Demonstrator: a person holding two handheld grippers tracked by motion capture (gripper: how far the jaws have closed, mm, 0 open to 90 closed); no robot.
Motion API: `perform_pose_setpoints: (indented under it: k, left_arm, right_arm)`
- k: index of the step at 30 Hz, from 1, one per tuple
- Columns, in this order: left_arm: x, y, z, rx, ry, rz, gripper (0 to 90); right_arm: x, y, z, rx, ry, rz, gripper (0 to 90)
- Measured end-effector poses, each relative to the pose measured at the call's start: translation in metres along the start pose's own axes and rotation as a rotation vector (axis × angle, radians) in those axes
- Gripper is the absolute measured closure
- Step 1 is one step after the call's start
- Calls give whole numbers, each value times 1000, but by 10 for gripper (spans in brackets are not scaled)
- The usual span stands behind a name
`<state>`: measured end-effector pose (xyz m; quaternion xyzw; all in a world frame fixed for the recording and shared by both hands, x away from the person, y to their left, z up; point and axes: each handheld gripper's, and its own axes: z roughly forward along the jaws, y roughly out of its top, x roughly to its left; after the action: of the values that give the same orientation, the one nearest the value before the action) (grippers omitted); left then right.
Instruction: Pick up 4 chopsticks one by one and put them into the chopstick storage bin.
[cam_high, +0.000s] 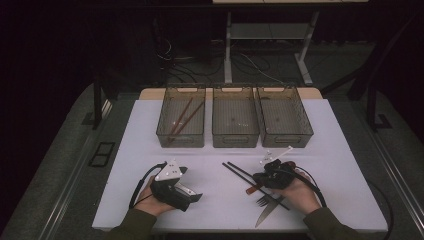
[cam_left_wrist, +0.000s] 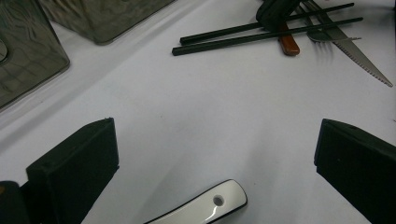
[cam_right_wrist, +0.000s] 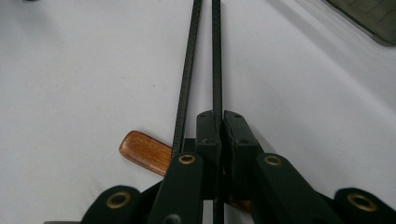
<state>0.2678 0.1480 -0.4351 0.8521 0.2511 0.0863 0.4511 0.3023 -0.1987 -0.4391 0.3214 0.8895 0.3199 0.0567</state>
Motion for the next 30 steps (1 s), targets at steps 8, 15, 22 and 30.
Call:
perform_pose_setpoints:
  k: [8, 15, 22, 30]
  left_arm:
    - [0, 0, 0, 1, -1, 4, 0]
    - [0, 0, -1, -1, -5, 3, 0]
    - [1, -3, 0, 2, -8, 2, 0]
    - [1, -3, -1, -5, -11, -2, 0]
  right_arm:
    - [-3, 0, -7, -25, 4, 12, 855]
    - [-7, 1, -15, -62, 15, 31, 856]
    - [-8, 3, -25, -105, 21, 55, 856]
    - [-11, 11, -35, -170, 41, 65, 857]
